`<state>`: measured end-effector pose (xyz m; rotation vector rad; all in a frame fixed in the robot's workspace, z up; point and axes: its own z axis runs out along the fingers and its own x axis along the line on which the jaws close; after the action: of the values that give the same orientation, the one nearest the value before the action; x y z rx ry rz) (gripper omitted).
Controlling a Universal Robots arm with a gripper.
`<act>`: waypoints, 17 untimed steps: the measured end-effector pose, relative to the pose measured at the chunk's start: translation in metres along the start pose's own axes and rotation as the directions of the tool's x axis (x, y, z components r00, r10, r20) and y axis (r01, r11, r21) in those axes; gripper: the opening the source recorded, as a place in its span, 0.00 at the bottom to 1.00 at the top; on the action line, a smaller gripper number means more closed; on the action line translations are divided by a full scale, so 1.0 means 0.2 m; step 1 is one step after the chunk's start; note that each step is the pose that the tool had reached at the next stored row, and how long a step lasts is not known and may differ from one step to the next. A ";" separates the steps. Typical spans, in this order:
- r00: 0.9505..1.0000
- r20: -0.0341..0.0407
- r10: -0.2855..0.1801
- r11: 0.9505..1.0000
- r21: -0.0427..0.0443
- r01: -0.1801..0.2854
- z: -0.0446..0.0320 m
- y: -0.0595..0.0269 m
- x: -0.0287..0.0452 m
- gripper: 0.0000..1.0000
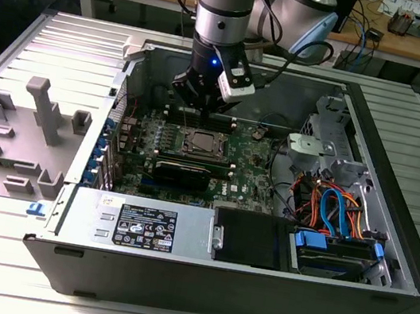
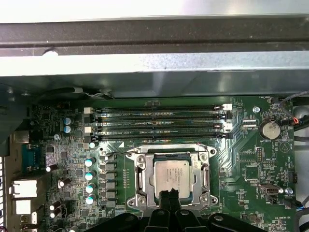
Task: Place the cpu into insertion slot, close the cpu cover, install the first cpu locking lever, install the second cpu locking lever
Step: 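Install the first cpu locking lever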
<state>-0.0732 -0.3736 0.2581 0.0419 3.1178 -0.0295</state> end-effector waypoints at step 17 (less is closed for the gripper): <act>1.000 0.000 0.000 1.000 0.000 0.000 -0.004 -0.005 0.181 0.11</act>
<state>-0.1095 -0.3736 0.2581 0.0419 3.1178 -0.0295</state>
